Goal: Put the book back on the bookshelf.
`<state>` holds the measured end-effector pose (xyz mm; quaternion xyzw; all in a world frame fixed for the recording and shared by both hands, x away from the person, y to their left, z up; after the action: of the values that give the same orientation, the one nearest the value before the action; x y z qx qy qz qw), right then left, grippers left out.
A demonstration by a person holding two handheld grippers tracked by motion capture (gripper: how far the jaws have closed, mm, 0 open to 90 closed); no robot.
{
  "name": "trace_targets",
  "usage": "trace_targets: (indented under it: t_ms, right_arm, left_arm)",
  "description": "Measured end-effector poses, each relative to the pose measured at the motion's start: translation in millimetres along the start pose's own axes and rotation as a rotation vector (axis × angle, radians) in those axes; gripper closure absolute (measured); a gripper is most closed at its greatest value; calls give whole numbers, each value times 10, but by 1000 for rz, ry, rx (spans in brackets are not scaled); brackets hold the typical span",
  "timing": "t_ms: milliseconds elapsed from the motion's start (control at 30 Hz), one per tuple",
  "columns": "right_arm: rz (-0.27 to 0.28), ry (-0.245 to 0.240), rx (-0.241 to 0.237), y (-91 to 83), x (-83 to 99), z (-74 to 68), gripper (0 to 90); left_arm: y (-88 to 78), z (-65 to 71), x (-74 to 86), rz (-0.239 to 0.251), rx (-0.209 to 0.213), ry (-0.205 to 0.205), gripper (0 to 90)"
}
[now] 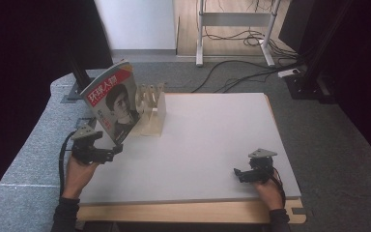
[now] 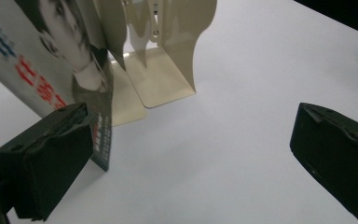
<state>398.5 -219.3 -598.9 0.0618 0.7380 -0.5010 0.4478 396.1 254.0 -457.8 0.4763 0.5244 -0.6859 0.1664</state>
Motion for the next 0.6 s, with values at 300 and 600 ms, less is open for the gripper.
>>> trace_targets:
  t_ms: [300, 600]
  right_arm:
    - [0, 0, -1, 0, 0, 0, 0]
    - [0, 1, -1, 1, -1, 0, 0]
  left_arm:
    - [246, 193, 219, -13, 39, 13, 0]
    - [521, 368, 520, -67, 62, 25, 0]
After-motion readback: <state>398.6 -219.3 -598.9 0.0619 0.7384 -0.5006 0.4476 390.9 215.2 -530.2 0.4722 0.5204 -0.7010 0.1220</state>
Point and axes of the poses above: each handheld gripper's, and its own axes: y roughly forward along the jaws, x roughly out of its underside, z roughly to its right, the point moved 9 cm from there along y, roughly forward along the jaws, and after that the axes turned 8 degrees about -x, right-handed, at the moved point
